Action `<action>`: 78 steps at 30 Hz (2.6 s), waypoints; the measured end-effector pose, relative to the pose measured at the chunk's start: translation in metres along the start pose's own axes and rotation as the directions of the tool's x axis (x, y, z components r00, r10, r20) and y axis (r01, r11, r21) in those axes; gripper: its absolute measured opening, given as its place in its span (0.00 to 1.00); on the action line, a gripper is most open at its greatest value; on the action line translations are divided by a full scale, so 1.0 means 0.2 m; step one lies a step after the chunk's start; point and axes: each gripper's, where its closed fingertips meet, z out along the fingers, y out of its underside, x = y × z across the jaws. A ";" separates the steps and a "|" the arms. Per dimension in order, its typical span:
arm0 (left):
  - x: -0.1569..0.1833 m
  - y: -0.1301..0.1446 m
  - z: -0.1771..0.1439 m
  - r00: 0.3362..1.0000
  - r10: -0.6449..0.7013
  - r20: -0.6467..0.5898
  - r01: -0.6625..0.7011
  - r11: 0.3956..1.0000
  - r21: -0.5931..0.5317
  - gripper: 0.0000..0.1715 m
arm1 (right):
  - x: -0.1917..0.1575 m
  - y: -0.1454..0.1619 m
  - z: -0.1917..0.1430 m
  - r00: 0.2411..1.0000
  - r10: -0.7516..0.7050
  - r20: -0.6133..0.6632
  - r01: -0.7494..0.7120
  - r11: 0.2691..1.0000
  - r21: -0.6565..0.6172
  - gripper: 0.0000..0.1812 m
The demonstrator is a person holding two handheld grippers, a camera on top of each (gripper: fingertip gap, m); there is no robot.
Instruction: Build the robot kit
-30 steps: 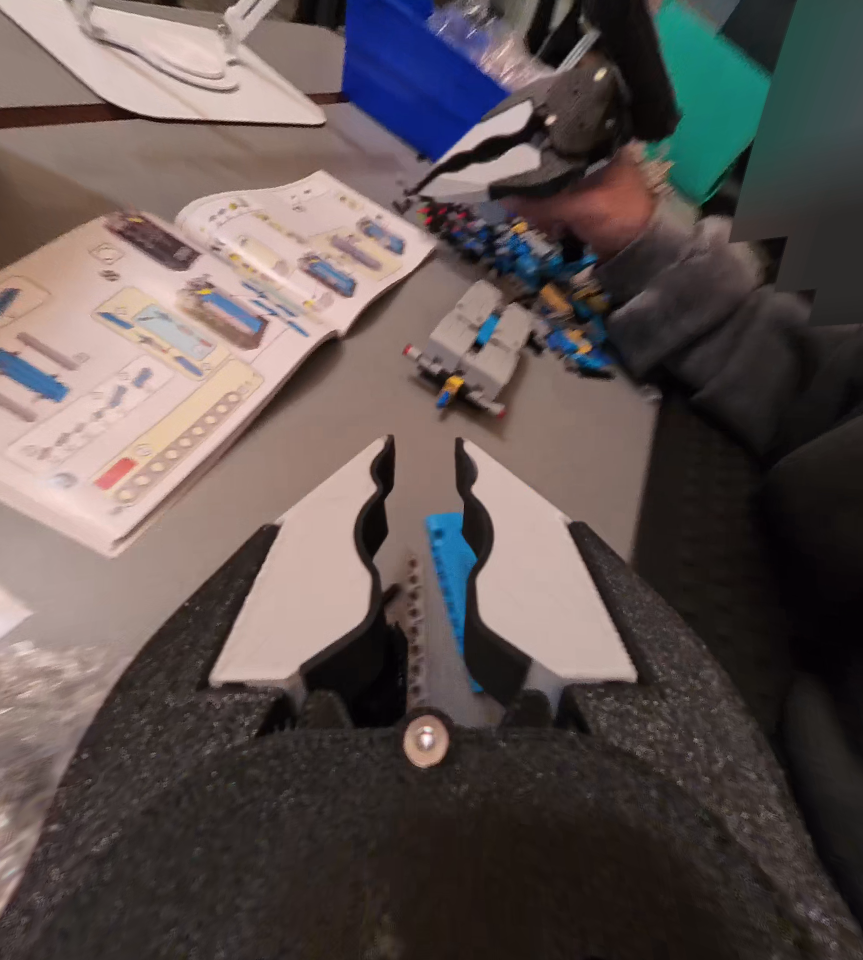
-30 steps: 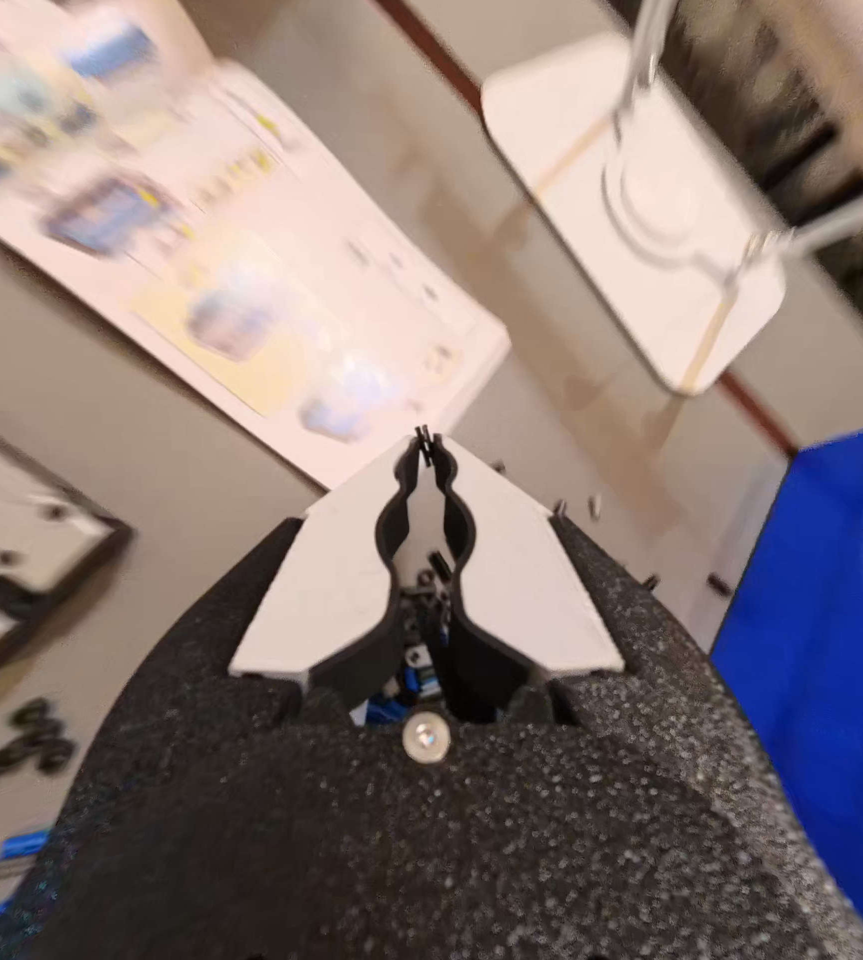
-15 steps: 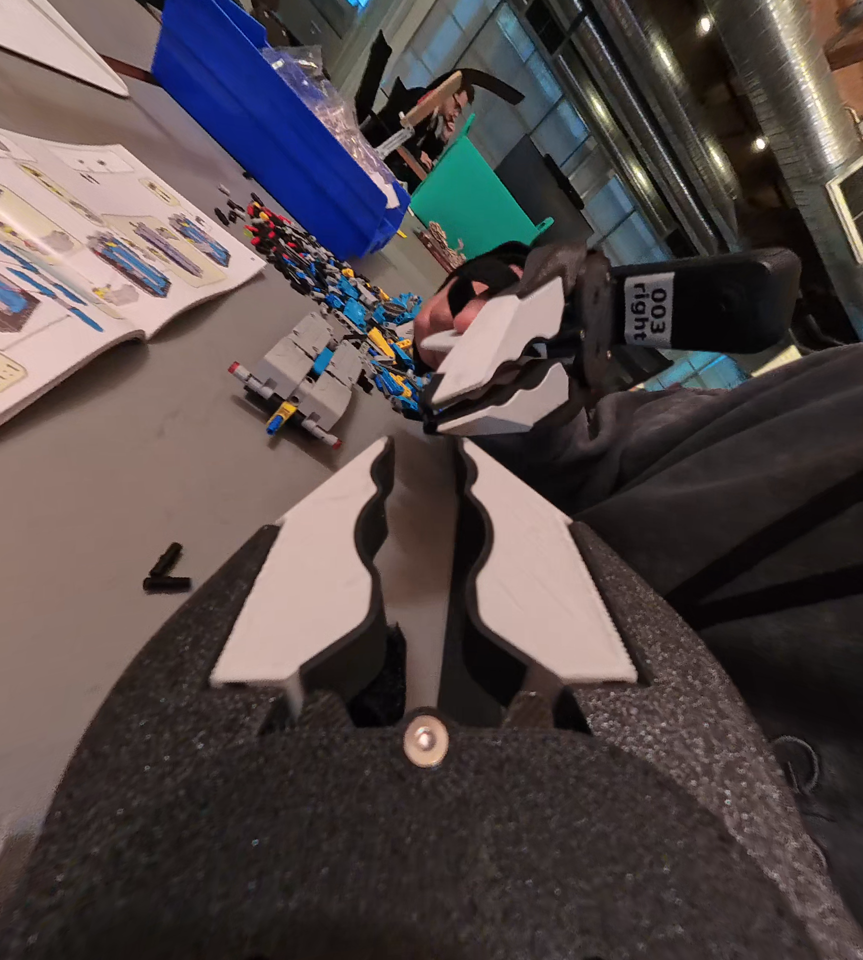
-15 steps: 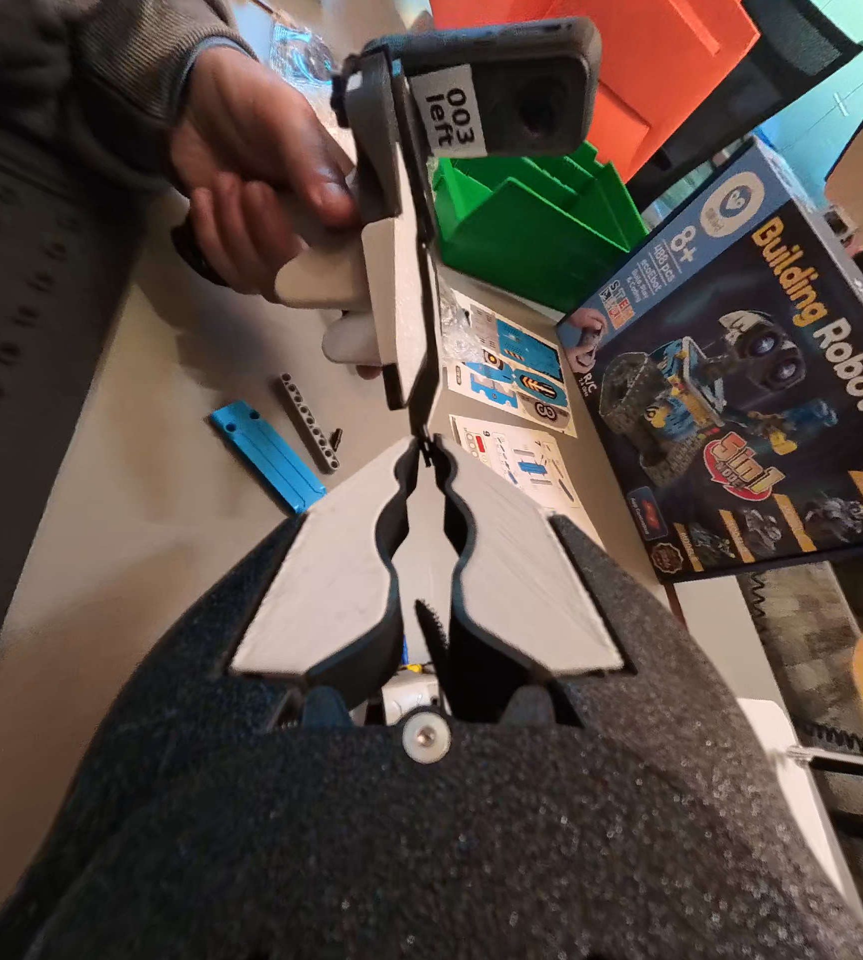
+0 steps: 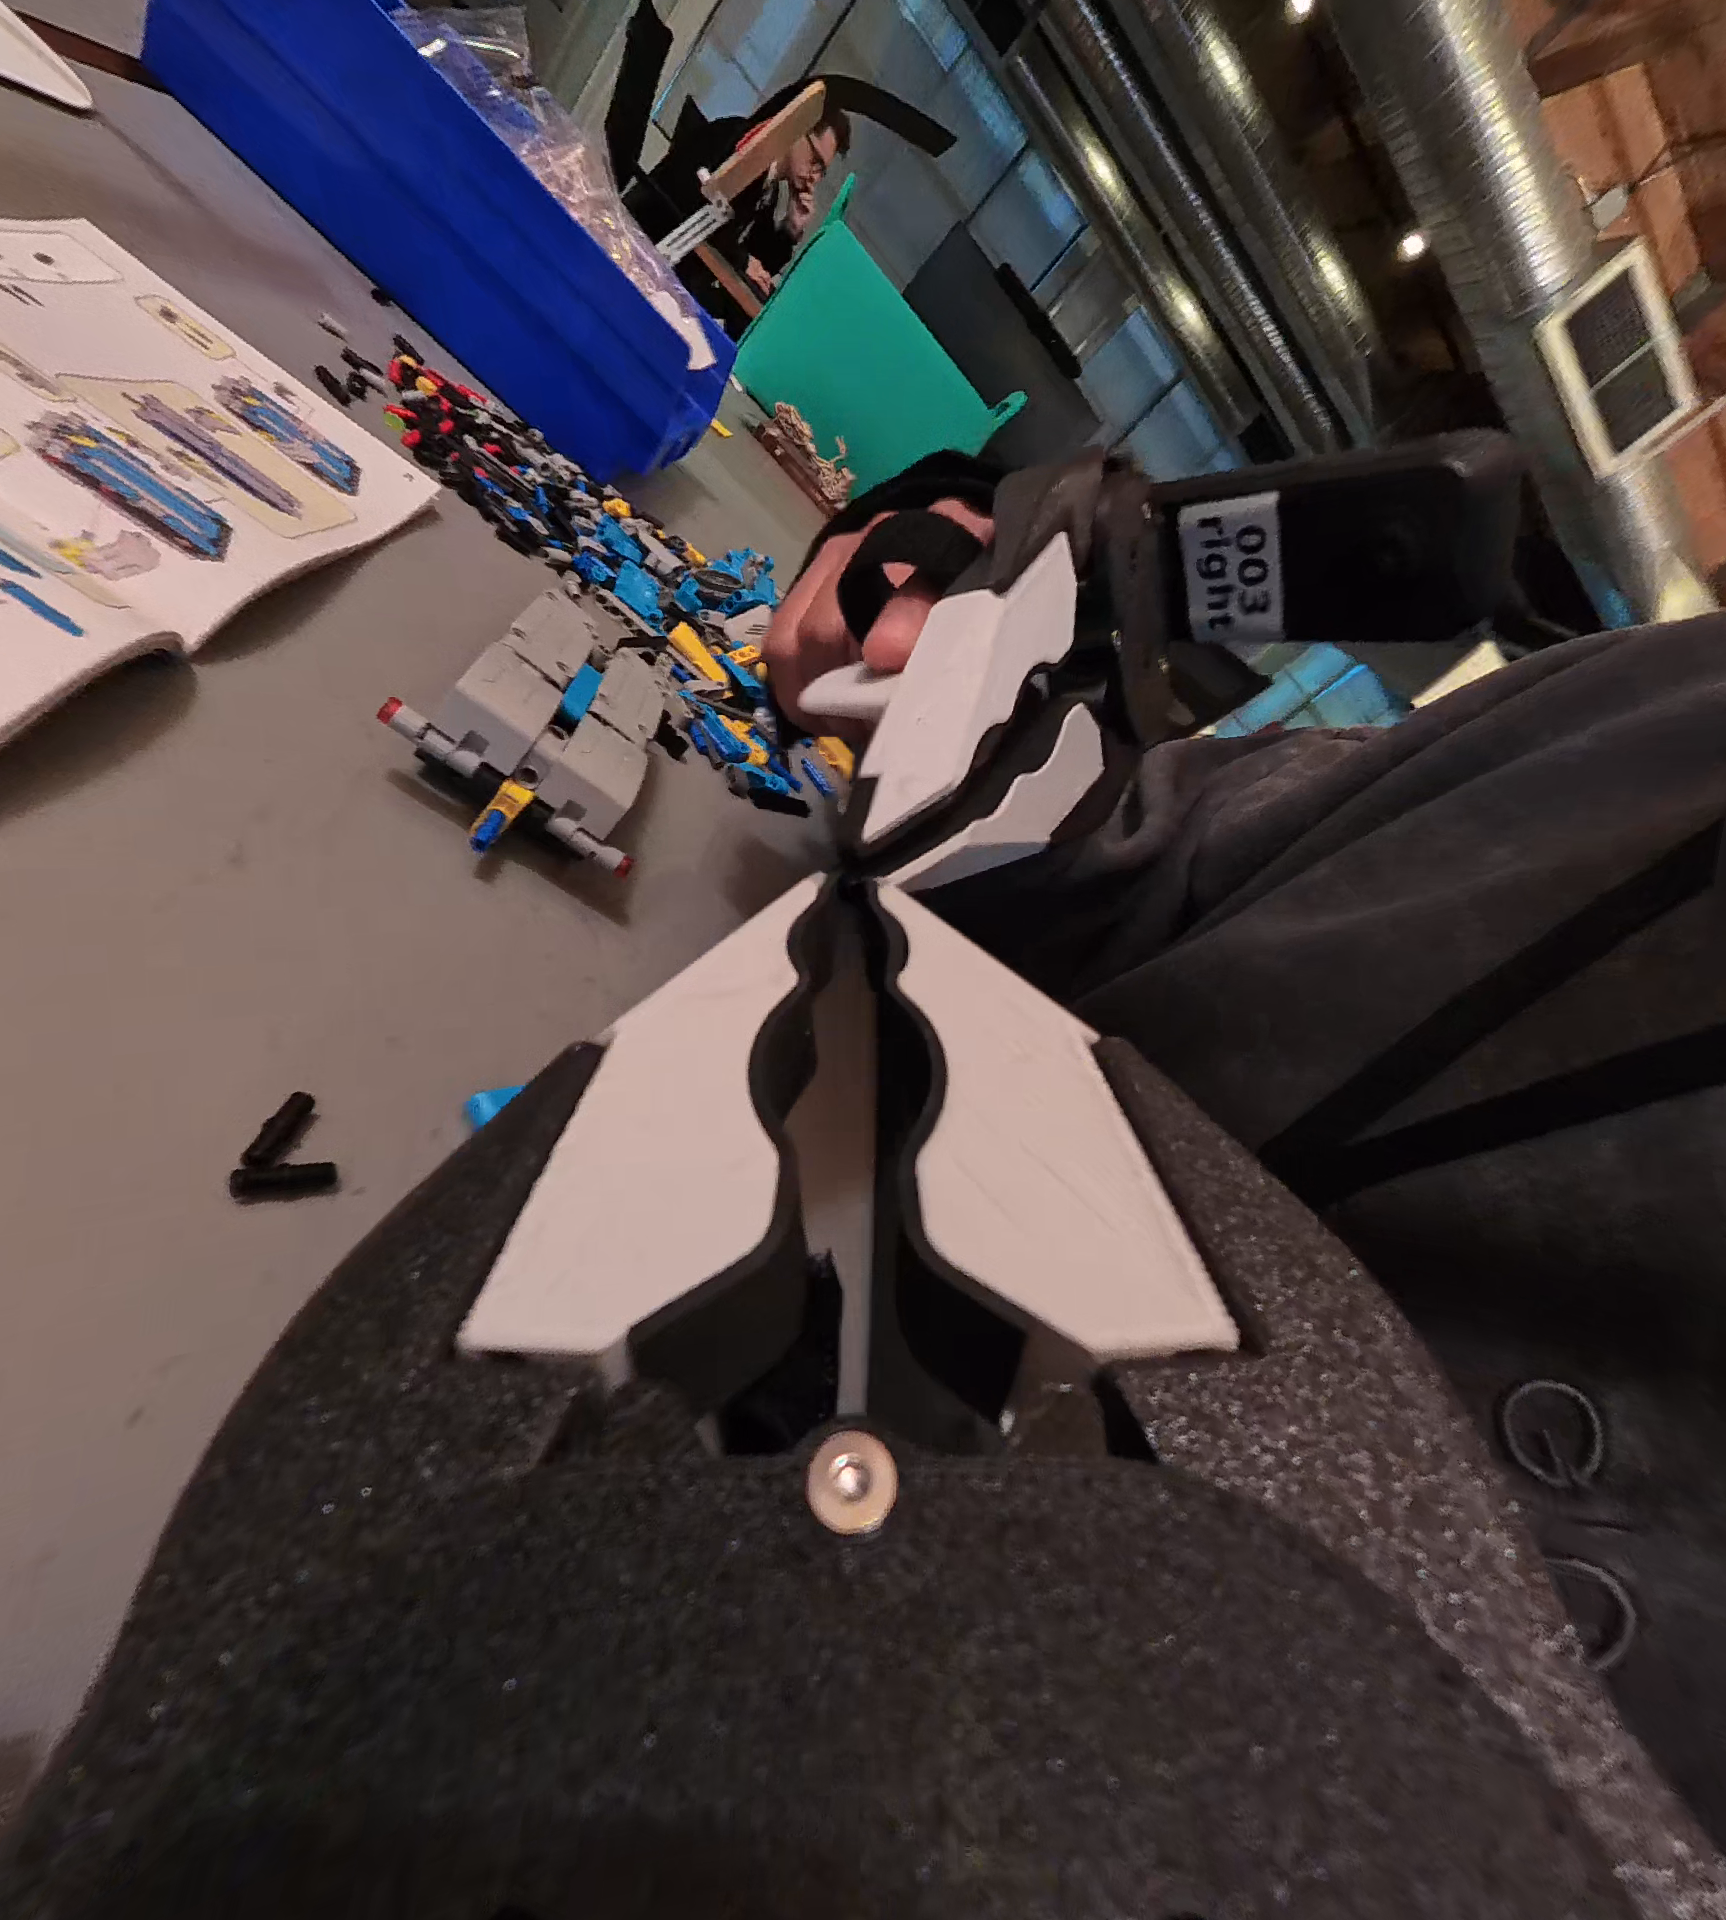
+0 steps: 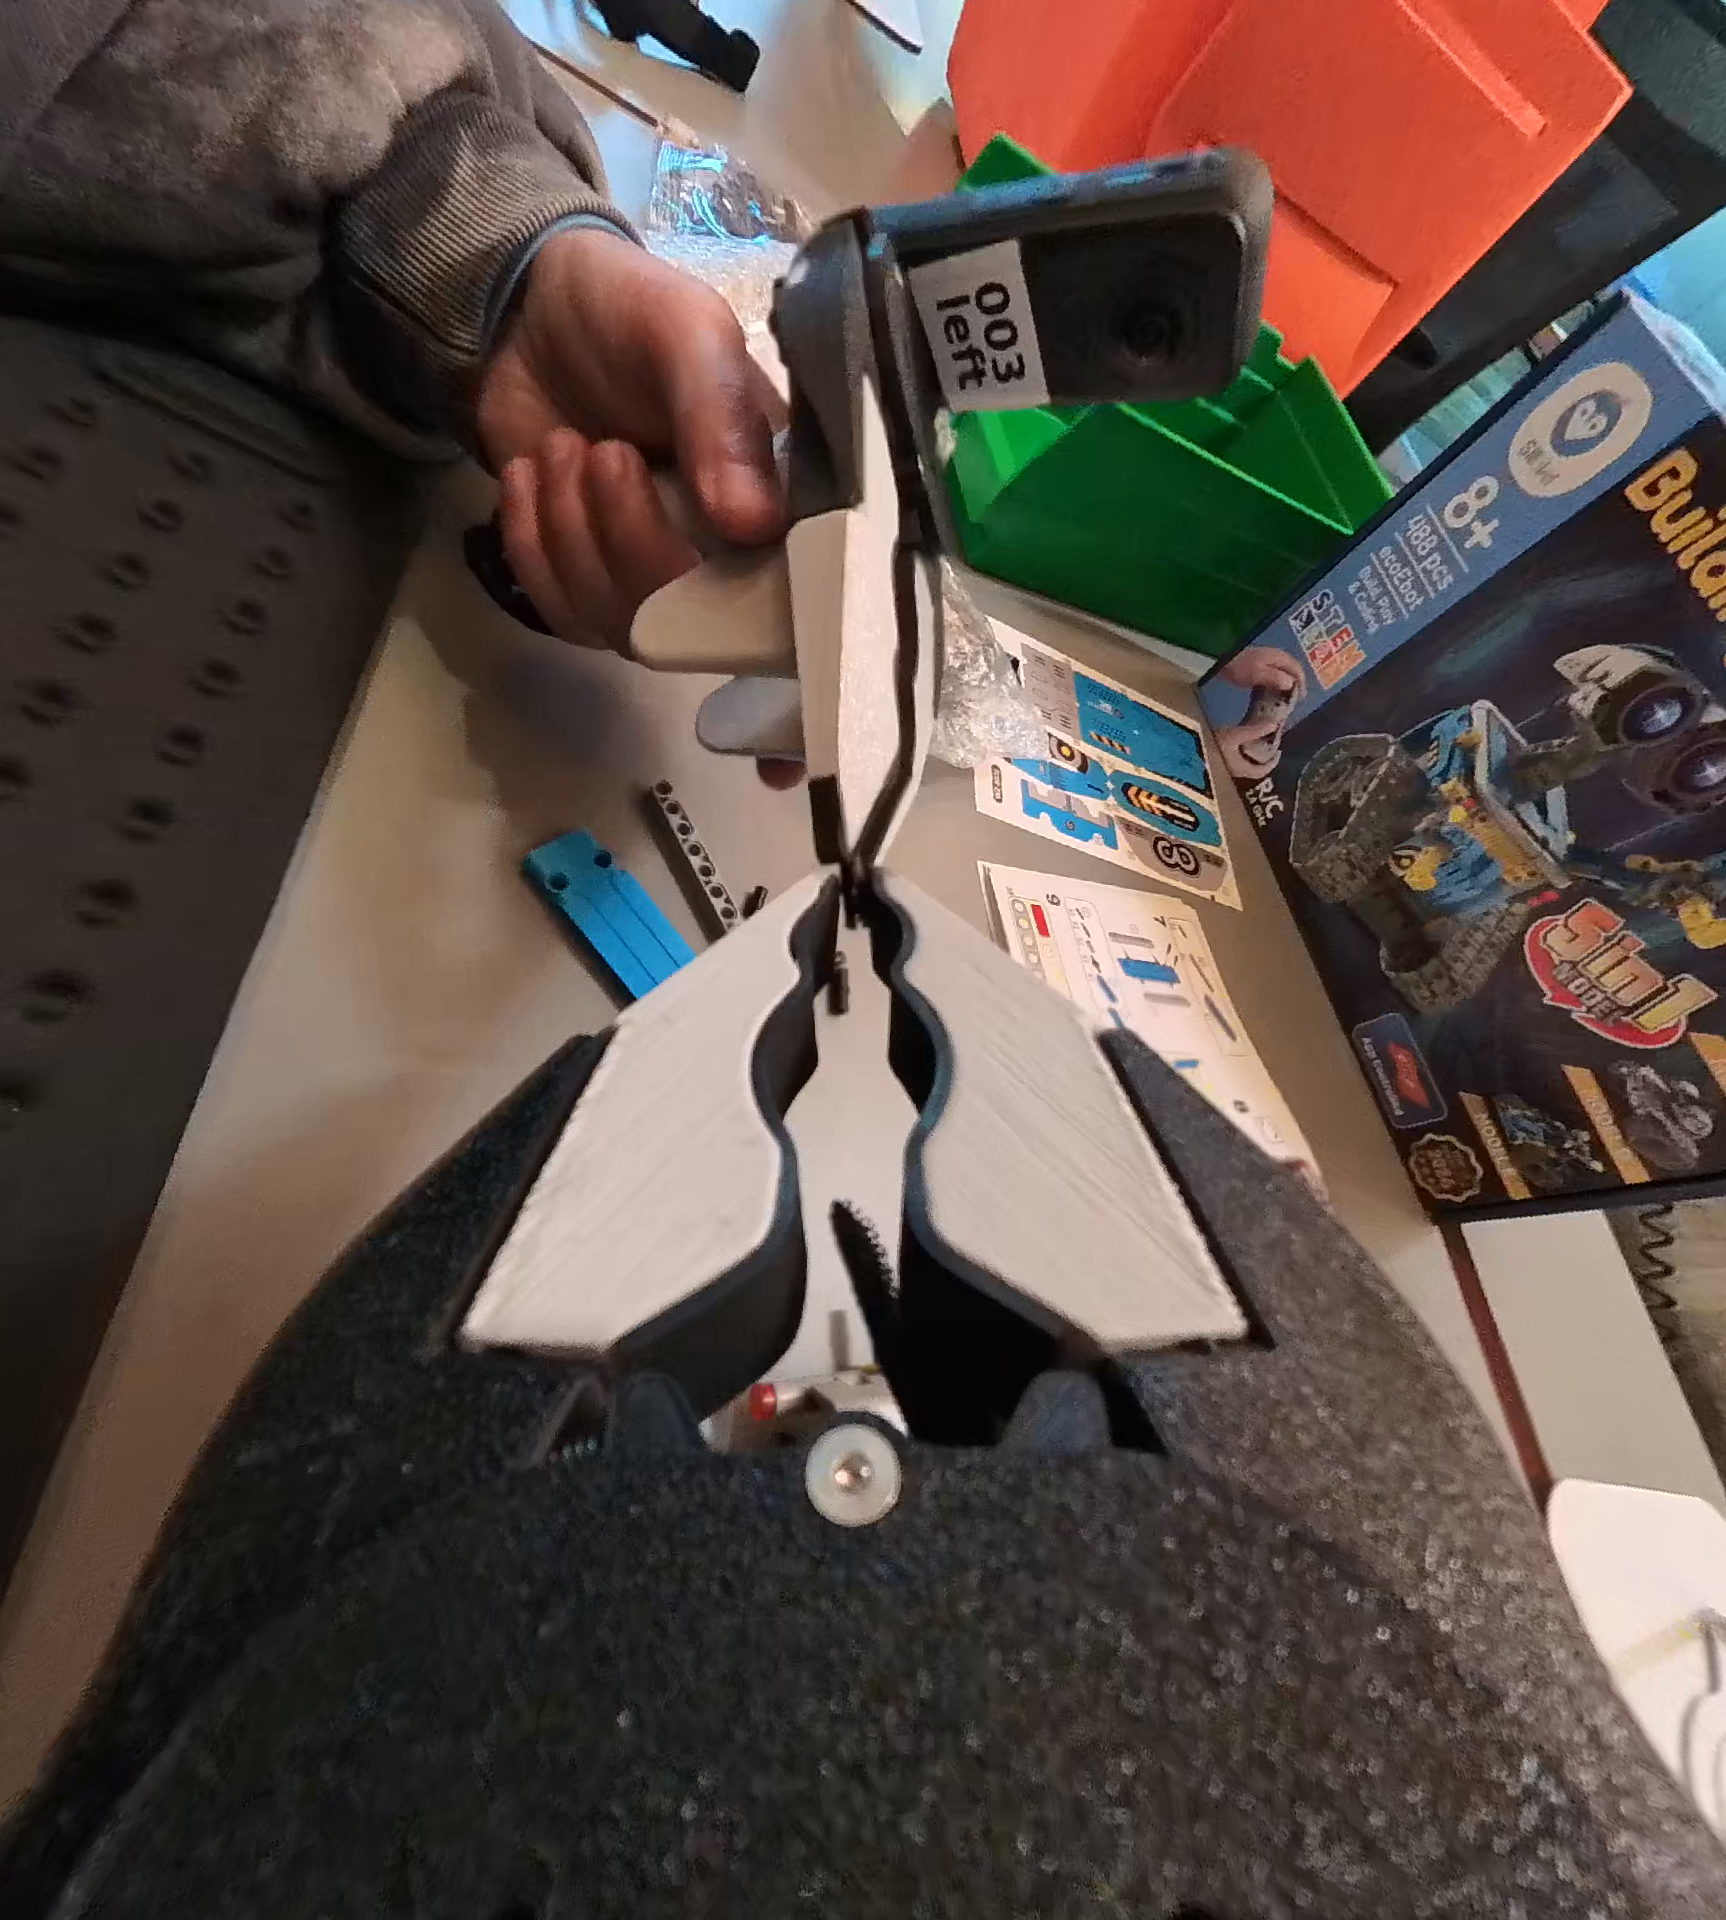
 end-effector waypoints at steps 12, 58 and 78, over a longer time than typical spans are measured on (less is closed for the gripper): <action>-0.55 0.12 -0.30 0.635 0.502 0.587 -0.222 0.846 -0.484 0.02 | 0.64 0.89 -0.64 0.790 0.306 -0.531 -0.502 0.820 -0.275 0.17; -0.01 -0.06 -0.04 0.995 -0.089 -0.044 0.092 0.994 0.060 0.17 | 0.14 -0.01 -0.11 0.993 0.034 -0.113 -0.030 0.999 0.039 0.02; 0.11 -0.04 -0.02 0.860 -0.354 -0.367 0.385 0.923 0.011 0.04 | 0.01 -0.12 -0.03 0.986 0.158 0.053 -0.165 0.971 0.175 0.06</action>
